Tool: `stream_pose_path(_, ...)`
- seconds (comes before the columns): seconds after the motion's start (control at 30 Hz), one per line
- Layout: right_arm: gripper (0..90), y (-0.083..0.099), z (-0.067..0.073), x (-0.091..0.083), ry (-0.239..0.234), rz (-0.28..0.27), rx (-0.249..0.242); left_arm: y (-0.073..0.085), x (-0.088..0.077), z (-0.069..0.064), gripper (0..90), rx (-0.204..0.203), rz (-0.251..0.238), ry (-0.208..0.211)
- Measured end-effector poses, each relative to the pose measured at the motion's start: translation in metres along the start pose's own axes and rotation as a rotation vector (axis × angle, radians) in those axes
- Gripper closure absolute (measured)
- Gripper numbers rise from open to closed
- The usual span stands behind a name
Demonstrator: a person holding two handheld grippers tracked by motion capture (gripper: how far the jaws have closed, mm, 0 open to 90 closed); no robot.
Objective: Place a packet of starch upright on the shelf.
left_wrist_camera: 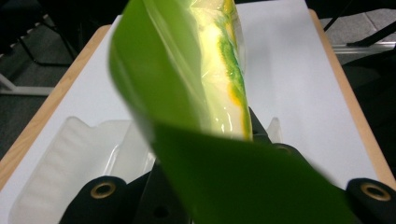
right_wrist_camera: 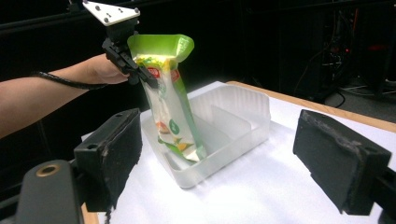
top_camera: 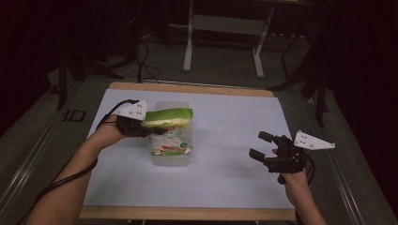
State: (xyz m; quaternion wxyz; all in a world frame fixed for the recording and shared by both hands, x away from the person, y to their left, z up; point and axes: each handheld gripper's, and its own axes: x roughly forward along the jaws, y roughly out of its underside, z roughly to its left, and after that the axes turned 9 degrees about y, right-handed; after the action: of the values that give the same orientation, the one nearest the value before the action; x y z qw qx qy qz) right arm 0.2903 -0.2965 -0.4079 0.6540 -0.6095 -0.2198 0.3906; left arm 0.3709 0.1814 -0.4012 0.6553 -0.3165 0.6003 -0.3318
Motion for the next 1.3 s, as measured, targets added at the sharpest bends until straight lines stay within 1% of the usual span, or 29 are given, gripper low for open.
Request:
stream_pose_path(0.13, 15.3, 0.002, -0.001, 0.001, 0.002, 0.004, 0.001, 0.005, 0.003, 0.000, 78.9, -0.008, -0.001, 0.000)
stream_pose_path(0.23, 15.3, 0.004, -0.002, 0.001, 0.002, 0.008, 0.005, 0.016, 0.014, -0.003, 78.9, -0.014, 0.003, 0.011)
stream_pose_path(0.3, 15.3, 0.005, -0.002, 0.002, 0.003, 0.009, 0.007, 0.020, 0.019, -0.004, 78.8, -0.015, -0.015, 0.010)
stream_pose_path(0.33, 15.3, 0.005, -0.002, 0.002, 0.003, 0.009, 0.007, 0.020, 0.019, -0.004, 78.8, -0.015, -0.015, 0.010)
stream_pose_path(0.37, 15.3, 0.005, -0.002, 0.002, 0.002, 0.011, 0.006, 0.024, 0.021, -0.003, 78.8, -0.031, -0.039, 0.008)
stream_pose_path(0.47, 15.3, 0.008, -0.002, 0.003, 0.002, 0.024, 0.006, 0.028, 0.023, -0.001, 78.8, -0.044, -0.051, 0.002)
stream_pose_path(0.53, 15.3, 0.008, -0.002, 0.004, 0.003, 0.026, 0.004, 0.029, 0.024, -0.001, 78.7, -0.044, -0.053, -0.005)
stream_pose_path(0.63, 15.4, 0.011, -0.002, 0.006, -0.002, 0.038, 0.010, 0.032, 0.026, -0.001, 78.7, -0.062, -0.074, -0.027)
stream_pose_path(0.73, 15.4, 0.012, -0.002, 0.008, -0.007, 0.046, 0.006, 0.035, 0.026, -0.002, 78.2, -0.080, -0.100, -0.035)
stream_pose_path(0.77, 15.3, 0.012, -0.002, 0.008, -0.008, 0.048, 0.005, 0.035, 0.027, -0.003, 76.6, -0.095, -0.109, -0.043)
stream_pose_path(0.8, 15.3, 0.013, -0.002, 0.008, -0.007, 0.050, 0.004, 0.036, 0.028, -0.004, 72.1, -0.109, -0.117, -0.058)
stream_pose_path(0.87, 15.3, 0.013, -0.002, 0.008, -0.005, 0.050, 0.006, 0.035, 0.030, -0.006, 51.8, -0.156, -0.148, -0.080)
stream_pose_path(0.9, 15.3, 0.013, -0.002, 0.007, -0.005, 0.049, 0.008, 0.035, 0.030, -0.007, 43.5, -0.161, -0.159, -0.092)
stream_pose_path(0.93, 15.3, 0.012, -0.002, 0.007, -0.003, 0.048, 0.010, 0.035, 0.031, -0.009, 36.8, -0.139, -0.163, -0.108)
stream_pose_path(0.97, 15.3, 0.012, -0.002, 0.006, -0.001, 0.047, 0.009, 0.034, 0.030, -0.010, 30.4, -0.135, -0.167, -0.124)
stream_pose_path(1.0, 15.3, 0.012, -0.002, 0.006, 0.001, 0.048, 0.012, 0.033, 0.029, -0.010, 25.6, -0.149, -0.174, -0.131)
stream_pose_path(1.07, 15.3, 0.012, -0.002, 0.005, 0.004, 0.048, 0.009, 0.031, 0.025, -0.010, 13.7, -0.190, -0.216, -0.117)
stream_pose_path(1.13, 15.3, 0.012, -0.002, 0.005, 0.006, 0.050, 0.009, 0.029, 0.021, -0.012, 12.0, -0.197, -0.219, -0.142)
stream_pose_path(1.17, 15.3, 0.012, -0.003, 0.004, 0.008, 0.052, 0.008, 0.028, 0.021, -0.014, 6.8, -0.204, -0.214, -0.151)
stream_pose_path(1.2, 15.3, 0.013, -0.003, 0.004, 0.012, 0.053, 0.007, 0.027, 0.020, -0.015, 1.9, -0.220, -0.195, -0.154)
stream_pose_path(1.23, 15.3, 0.013, -0.003, 0.004, 0.017, 0.056, 0.002, 0.026, 0.020, -0.016, 1.6, -0.231, -0.191, -0.150)
stream_pose_path(1.27, 15.3, 0.013, -0.003, 0.004, 0.019, 0.058, 0.001, 0.025, 0.020, -0.019, 1.6, -0.249, -0.185, -0.167)
stream_pose_path(1.3, 15.3, 0.013, -0.003, 0.004, 0.023, 0.059, -0.001, 0.025, 0.020, -0.020, 1.5, -0.257, -0.186, -0.175)
